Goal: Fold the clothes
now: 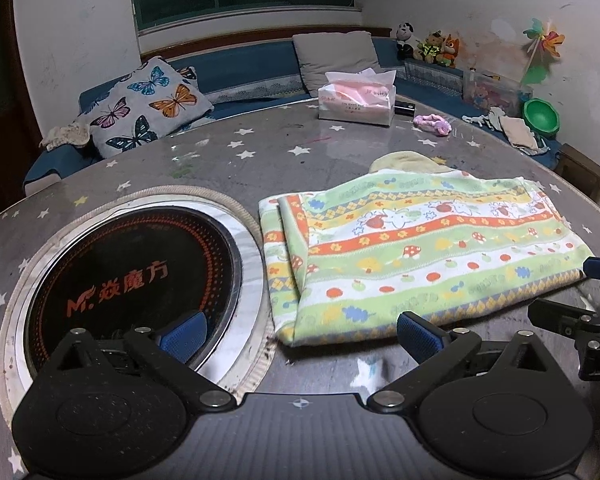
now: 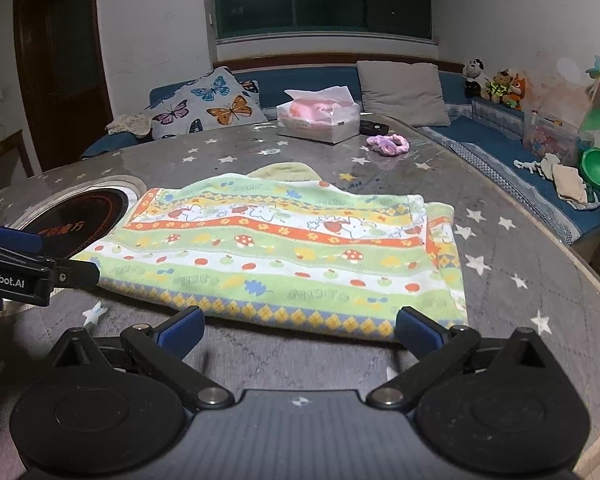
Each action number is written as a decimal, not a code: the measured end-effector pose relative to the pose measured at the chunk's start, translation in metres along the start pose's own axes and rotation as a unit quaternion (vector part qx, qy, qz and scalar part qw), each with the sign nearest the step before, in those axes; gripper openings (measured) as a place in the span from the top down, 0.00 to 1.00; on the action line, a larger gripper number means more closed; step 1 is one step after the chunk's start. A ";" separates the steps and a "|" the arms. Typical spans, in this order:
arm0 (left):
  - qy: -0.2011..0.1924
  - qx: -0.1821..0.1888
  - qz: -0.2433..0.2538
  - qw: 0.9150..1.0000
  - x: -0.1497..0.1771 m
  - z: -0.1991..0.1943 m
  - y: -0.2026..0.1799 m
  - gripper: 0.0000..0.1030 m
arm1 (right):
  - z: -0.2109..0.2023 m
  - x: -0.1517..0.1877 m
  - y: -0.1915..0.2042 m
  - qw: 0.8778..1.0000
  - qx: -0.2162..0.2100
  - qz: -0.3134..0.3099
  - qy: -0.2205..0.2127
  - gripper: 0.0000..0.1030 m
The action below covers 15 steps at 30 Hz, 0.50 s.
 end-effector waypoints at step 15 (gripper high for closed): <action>-0.008 0.002 0.007 1.000 0.015 -0.016 0.001 0.00 | -0.013 0.013 0.003 0.999 0.010 0.042 -0.007 0.00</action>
Point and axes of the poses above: each gripper's, at about its wrist camera, not at the fingertips, and z roughly the way its jaws point, y to its left, x to its underside, the point moved 7 cm from there along z, roughly the way its jaws point, and after that the axes turned 3 degrees about z, right-handed, at the moved point
